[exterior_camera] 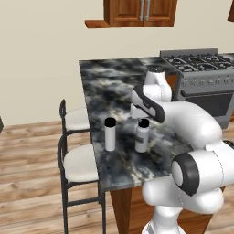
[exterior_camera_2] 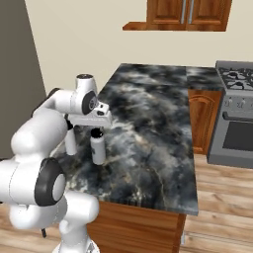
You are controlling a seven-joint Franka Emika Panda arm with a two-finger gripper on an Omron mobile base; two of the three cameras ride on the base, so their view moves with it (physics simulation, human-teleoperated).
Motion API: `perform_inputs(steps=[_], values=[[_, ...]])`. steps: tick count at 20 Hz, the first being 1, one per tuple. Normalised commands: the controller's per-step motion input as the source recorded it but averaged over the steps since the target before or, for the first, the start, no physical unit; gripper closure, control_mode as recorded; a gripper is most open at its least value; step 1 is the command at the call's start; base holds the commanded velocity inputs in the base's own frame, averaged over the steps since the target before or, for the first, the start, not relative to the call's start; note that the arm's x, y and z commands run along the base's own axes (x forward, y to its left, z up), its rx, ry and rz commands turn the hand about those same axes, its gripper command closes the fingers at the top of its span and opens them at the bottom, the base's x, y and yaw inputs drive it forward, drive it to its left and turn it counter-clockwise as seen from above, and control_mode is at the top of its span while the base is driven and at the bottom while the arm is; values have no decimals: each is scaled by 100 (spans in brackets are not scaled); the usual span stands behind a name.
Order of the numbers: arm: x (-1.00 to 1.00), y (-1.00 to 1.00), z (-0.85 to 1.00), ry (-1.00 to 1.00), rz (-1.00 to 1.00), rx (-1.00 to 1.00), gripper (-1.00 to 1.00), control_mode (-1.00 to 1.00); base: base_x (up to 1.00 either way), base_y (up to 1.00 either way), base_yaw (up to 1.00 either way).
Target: Move the drinks to the dining counter.
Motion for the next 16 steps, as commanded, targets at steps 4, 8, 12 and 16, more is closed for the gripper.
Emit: perform_inputs(steps=[4,8,12,16], values=[[-74,0,71,-5,0,0,-100,-100,0,0,0],[-100,0,49,-7,0,0,-100,-100,0,0,0],[-100,0,45,-8,0,0,-100,-100,0,0,0],[-100,0,48,-14,0,0,-100,-100,0,0,0]])
